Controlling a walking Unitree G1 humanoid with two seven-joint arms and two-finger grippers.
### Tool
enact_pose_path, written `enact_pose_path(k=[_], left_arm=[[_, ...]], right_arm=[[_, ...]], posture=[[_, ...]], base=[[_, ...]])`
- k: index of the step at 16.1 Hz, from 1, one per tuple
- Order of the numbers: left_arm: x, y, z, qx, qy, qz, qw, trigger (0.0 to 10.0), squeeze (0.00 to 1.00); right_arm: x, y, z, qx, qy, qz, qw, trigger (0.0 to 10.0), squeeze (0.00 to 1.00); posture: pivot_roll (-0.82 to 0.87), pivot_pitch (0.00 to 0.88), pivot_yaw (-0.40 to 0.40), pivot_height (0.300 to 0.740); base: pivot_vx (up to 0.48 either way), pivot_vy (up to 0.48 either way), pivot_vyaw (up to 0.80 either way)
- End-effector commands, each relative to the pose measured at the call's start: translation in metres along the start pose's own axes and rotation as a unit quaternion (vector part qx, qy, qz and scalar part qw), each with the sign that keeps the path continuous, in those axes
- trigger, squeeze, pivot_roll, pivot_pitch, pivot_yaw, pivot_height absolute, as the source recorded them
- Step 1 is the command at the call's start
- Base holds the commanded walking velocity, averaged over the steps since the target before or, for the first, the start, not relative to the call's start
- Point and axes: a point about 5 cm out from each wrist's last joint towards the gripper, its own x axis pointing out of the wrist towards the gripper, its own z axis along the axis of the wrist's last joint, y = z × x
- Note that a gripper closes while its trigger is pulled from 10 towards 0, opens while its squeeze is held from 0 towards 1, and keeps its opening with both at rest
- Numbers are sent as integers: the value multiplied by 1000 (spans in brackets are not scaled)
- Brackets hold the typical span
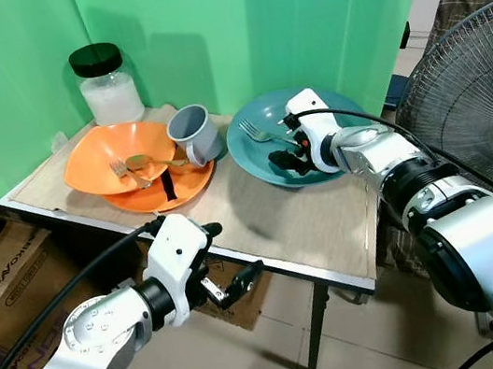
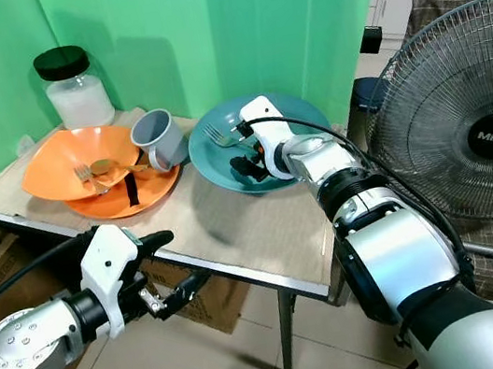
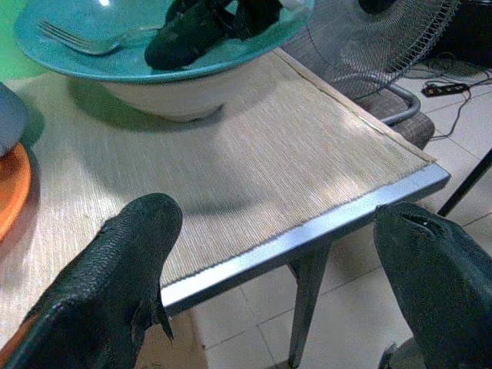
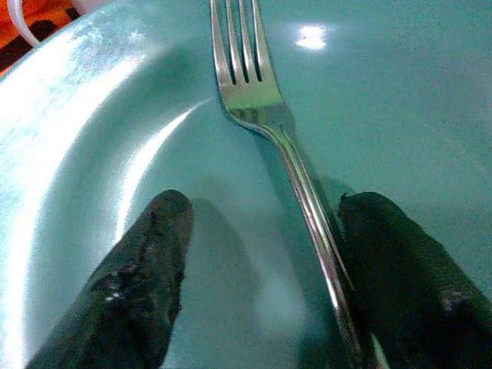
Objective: Setting the table
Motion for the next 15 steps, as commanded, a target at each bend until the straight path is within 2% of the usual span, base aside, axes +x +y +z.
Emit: enact_pose_path(k=[1,2,15], left_arm=[[-2,-1,2,4,-2,0,1000,10000,0],[-2,-1,2,5,-1,1,1000,10000,0],[0,-1,2,11,-2,5,1000,10000,0]], right_arm=[[0,-1,1,-5,10,-6,1000,745,0],[0,-1,1,-7,13,-4,1000,0,0],[-1,-1,3,-25,21,13,999,0,0]], posture=[[163,0,-38,740],[163,0,-38,740],[159,0,-35,740]], base=[[0,0,0],[0,0,0],[0,0,0]])
